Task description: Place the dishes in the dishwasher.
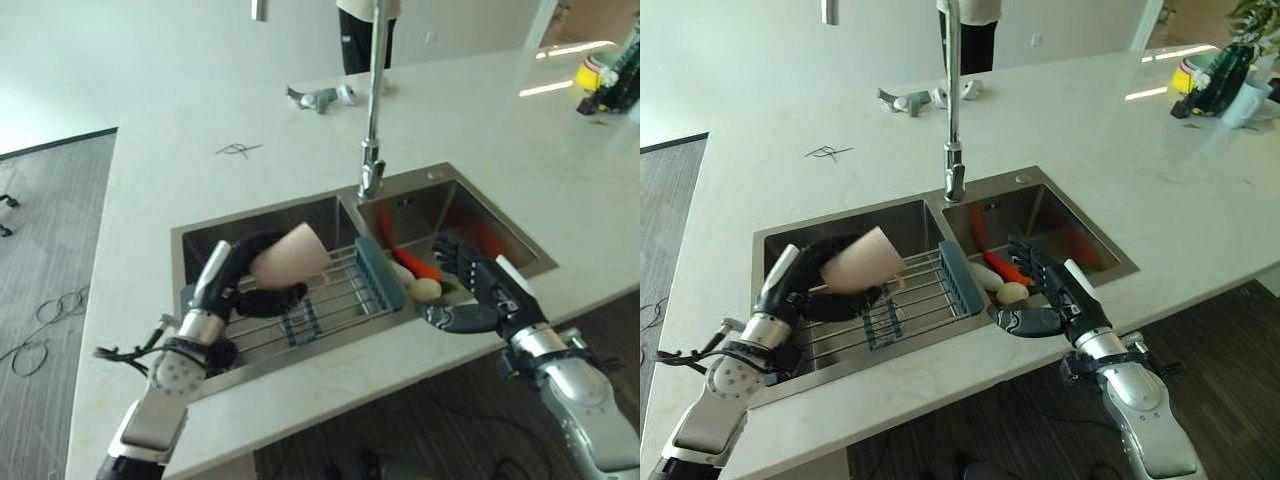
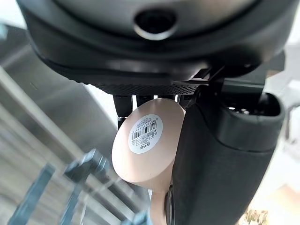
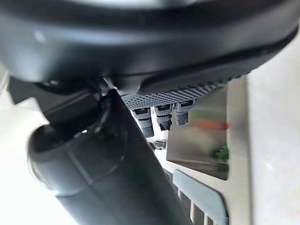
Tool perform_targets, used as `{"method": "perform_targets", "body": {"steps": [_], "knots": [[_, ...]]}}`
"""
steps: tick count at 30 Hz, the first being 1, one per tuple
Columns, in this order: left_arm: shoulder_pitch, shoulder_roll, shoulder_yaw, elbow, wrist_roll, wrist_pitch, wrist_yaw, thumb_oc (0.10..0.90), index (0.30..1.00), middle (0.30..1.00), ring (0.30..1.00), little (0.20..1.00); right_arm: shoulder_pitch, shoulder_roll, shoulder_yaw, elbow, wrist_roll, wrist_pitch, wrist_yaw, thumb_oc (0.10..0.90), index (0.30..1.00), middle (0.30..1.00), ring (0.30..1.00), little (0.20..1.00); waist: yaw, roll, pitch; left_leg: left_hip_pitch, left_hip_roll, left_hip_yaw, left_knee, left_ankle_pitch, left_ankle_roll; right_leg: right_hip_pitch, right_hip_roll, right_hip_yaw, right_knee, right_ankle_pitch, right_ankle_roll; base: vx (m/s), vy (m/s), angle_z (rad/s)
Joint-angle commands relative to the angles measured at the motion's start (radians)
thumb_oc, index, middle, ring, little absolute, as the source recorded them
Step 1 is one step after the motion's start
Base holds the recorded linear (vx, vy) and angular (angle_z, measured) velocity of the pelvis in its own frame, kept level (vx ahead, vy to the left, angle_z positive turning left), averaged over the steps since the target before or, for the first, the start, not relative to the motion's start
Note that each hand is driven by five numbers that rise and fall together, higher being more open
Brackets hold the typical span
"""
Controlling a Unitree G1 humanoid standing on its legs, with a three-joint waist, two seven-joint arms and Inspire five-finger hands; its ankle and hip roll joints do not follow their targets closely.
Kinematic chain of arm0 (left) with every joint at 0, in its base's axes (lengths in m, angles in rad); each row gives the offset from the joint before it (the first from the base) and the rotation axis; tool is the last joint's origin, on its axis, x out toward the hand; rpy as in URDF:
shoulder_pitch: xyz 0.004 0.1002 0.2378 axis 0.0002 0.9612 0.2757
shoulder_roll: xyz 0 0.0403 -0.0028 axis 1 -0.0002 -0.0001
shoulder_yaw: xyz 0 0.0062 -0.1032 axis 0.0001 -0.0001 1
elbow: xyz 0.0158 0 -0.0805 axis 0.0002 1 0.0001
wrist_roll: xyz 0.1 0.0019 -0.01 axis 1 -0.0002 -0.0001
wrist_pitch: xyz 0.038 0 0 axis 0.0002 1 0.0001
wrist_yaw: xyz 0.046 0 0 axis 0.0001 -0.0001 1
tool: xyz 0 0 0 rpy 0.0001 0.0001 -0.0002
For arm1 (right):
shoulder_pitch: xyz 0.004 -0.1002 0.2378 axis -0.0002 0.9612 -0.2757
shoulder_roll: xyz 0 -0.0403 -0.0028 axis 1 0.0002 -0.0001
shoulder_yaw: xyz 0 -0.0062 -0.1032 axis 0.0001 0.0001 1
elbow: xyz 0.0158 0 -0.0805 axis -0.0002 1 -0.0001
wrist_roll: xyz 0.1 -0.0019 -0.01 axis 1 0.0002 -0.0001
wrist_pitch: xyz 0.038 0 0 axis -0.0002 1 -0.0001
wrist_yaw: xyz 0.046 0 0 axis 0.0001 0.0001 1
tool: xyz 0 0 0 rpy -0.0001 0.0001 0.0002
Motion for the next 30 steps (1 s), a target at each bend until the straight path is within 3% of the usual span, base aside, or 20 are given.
{"method": "perform_targets", "body": {"steps": [1, 11, 17, 20, 22, 23, 25, 26, 28, 30], "knots": [[-0.080, 0.036, 0.047, -0.070, -0.043, -0.150, 0.108, 0.400, 0.300, 0.300, 0.300, 0.300, -0.058, 0.007, -0.090, -0.090, 0.022, -0.162, -0.073, 0.800, 0.900, 0.900, 0.900, 0.900, -0.003, -0.001, -0.107, -0.042, 0.043, -0.009, 0.111, -0.071, -0.077, 0.012, -0.058, -0.035, 0.045, -0.018, 0.101, 0.01, -0.042, 0.20], [0.031, -0.012, 0.155, -0.146, -0.026, -0.211, 0.207, 0.400, 0.300, 0.300, 0.300, 0.300, -0.073, 0.058, -0.098, -0.152, 0.029, -0.270, -0.163, 0.800, 0.900, 0.900, 0.900, 0.900, 0.066, -0.003, -0.098, -0.040, 0.049, -0.047, 0.111, -0.060, -0.091, 0.023, -0.068, -0.083, 0.045, -0.038, 0.088, 0.02, -0.071, 0.16], [0.114, -0.058, 0.194, -0.194, -0.034, -0.253, 0.213, 0.400, 0.300, 0.300, 0.300, 0.300, -0.063, 0.055, -0.097, -0.189, 0.045, -0.294, -0.157, 0.800, 0.900, 0.900, 0.900, 0.900, 0.142, -0.018, -0.045, -0.072, 0.049, -0.062, 0.111, 0.012, -0.126, 0.040, -0.090, -0.126, 0.045, -0.037, 0.075, 0.02, -0.062, 0.24], [0.093, -0.062, 0.185, -0.197, -0.046, -0.286, 0.196, 0.400, 0.300, 0.300, 0.300, 0.300, -0.088, 0.041, -0.100, -0.181, 0.013, -0.306, -0.189, 0.800, 0.900, 0.900, 0.900, 0.900, 0.126, -0.029, -0.019, -0.063, 0.078, 0.120, 0.111, 0.050, -0.138, 0.032, -0.139, -0.193, 0.045, -0.037, 0.070, -0.17, 0.022, 1.19], [0.065, -0.063, 0.169, -0.194, -0.071, -0.295, 0.204, 0.400, 0.300, 0.300, 0.300, 0.300, -0.106, 0.042, -0.102, -0.158, 0.027, -0.318, -0.197, 0.800, 0.900, 0.900, 0.900, 0.900, 0.102, -0.052, -0.007, -0.003, 0.084, 0.227, 0.111, 0.066, -0.136, 0.027, -0.189, -0.239, 0.045, -0.025, 0.073, -0.12, 0.094, 1.70], [0.064, -0.056, 0.174, -0.193, -0.145, -0.309, 0.181, 0.400, 0.300, 0.300, 0.300, 0.300, -0.096, 0.039, -0.121, -0.161, 0.045, -0.303, -0.214, 0.800, 0.900, 0.900, 0.900, 0.900, 0.088, -0.057, -0.009, 0.038, 0.109, 0.275, 0.111, 0.061, -0.134, 0.025, -0.213, -0.280, 0.045, -0.008, 0.081, -0.06, 0.134, 1.60], [0.054, -0.043, 0.189, -0.185, -0.170, -0.331, 0.162, 0.400, 0.300, 0.300, 0.300, 0.300, -0.080, 0.030, -0.156, -0.171, 0.052, -0.294, -0.218, 0.800, 0.900, 0.900, 0.900, 0.900, 0.048, -0.048, -0.019, 0.104, 0.182, 0.347, 0.111, 0.078, -0.148, 0.018, -0.241, -0.360, 0.045, 0.006, 0.079, -0.08, 0.201, 1.86], [0.044, -0.034, 0.190, -0.180, -0.143, -0.345, 0.171, 0.400, 0.300, 0.300, 0.300, 0.300, -0.080, 0.025, -0.174, -0.167, 0.042, -0.301, -0.211, 0.800, 0.900, 0.900, 0.900, 0.900, 0.033, -0.038, -0.025, 0.141, 0.229, 0.383, 0.111, 0.093, -0.168, 0.013, -0.256, -0.408, 0.045, 0.011, 0.073, -0.10, 0.207, 1.73], [0.016, -0.024, 0.174, -0.187, -0.221, -0.347, 0.149, 0.400, 0.300, 0.300, 0.300, 0.300, -0.088, 0.013, -0.209, -0.160, 0.027, -0.298, -0.252, 0.800, 0.900, 0.900, 0.900, 0.900, 0.000, -0.011, -0.032, 0.200, 0.342, 0.462, 0.111, 0.109, -0.235, 0.022, -0.276, -0.503, 0.045, -0.001, 0.085, -0.13, 0.273, 1.62], [0.008, -0.034, 0.159, -0.177, -0.222, -0.367, 0.143, 0.400, 0.300, 0.300, 0.300, 0.300, -0.107, 0.007, -0.224, -0.143, 0.012, -0.301, -0.273, 0.800, 0.900, 0.900, 0.900, 0.900, -0.007, 0.003, -0.037, 0.213, 0.394, 0.510, 0.111, 0.133, -0.277, 0.033, -0.289, -0.566, 0.045, 0.000, 0.095, -0.15, 0.305, 2.14]]}}
